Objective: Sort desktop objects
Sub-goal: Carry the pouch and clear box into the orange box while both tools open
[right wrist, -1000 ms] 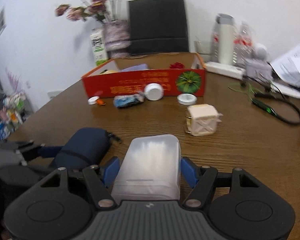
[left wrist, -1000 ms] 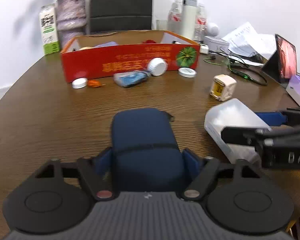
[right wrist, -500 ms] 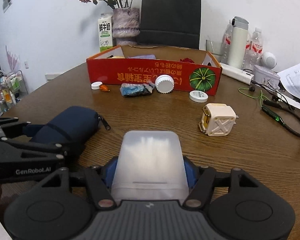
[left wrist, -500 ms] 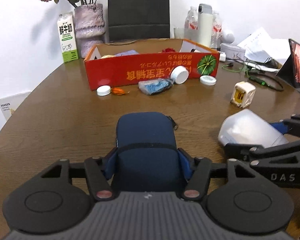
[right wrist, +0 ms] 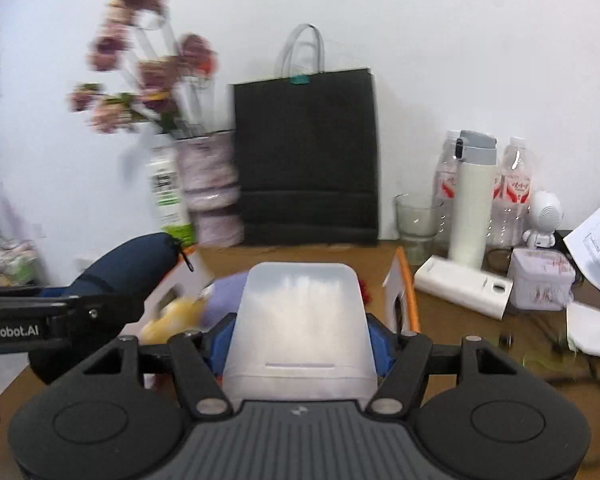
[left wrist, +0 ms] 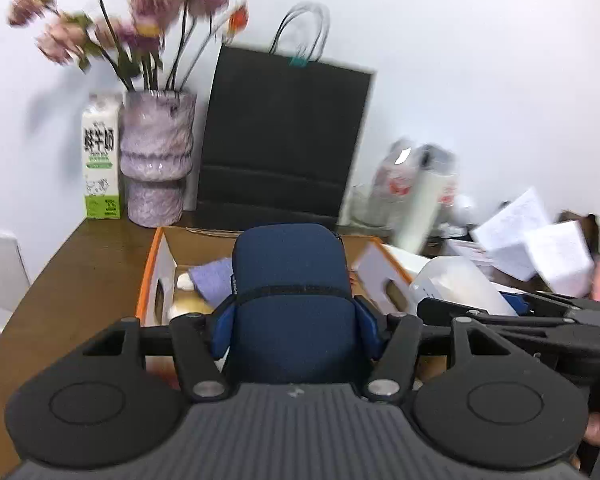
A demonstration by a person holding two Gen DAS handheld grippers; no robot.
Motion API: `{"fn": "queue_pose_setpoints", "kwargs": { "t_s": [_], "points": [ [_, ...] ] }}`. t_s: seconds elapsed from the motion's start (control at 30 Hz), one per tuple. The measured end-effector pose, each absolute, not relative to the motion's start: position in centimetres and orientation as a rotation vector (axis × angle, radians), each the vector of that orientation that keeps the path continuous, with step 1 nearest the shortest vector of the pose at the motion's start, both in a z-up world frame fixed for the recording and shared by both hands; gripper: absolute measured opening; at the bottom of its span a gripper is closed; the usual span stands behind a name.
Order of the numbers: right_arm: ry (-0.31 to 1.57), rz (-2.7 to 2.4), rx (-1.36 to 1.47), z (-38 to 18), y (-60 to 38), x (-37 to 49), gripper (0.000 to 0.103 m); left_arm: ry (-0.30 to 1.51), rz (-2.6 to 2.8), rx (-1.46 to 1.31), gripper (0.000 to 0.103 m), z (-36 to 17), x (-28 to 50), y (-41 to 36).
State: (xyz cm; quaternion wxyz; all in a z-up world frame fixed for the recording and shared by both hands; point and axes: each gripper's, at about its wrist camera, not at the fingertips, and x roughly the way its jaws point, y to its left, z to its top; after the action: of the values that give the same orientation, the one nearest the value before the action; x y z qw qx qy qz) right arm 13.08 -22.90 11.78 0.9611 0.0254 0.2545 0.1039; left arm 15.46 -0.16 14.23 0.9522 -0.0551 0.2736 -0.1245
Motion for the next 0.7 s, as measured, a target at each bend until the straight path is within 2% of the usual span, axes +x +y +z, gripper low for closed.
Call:
{"fn": "queue_pose_setpoints", "kwargs": {
  "t_s": [0.17,0.3,0.47,0.53,0.67,0.7],
  "points": [
    [0.686,0.135,0.066,9.1,-22.2,23.5,0.064,0.714,-0.149,-0.148,0.061,10.8,26.8,-1.3],
    [0.822,0.115,0.067,5.4,-21.4,28.1,0.064,0.798,-0.092,-0.122,0.062,7.5,31.4,-2.5],
    [0.86,0.127,0.085,3.3,-21.0,28.3,0.065,0.786,-0.147,-0.086,0.066,6.6,30.6,-3.2],
    [0.841,0.137,0.085,3.7,-21.3,27.6,0.069,0.722,-0.121,-0.068,0.081,7.6,29.3,-3.2],
    [0.773,0.136,0.086,6.4,-21.9,26.3,0.077,0.659,-0.079,-0.136,0.085,10.3,26.9,-1.8],
    [0.744,0.128,0.083,7.4,-22.2,25.6,0.078,0.64,-0.076,-0.167,0.089,11.2,25.6,-1.2]
  ]
}}
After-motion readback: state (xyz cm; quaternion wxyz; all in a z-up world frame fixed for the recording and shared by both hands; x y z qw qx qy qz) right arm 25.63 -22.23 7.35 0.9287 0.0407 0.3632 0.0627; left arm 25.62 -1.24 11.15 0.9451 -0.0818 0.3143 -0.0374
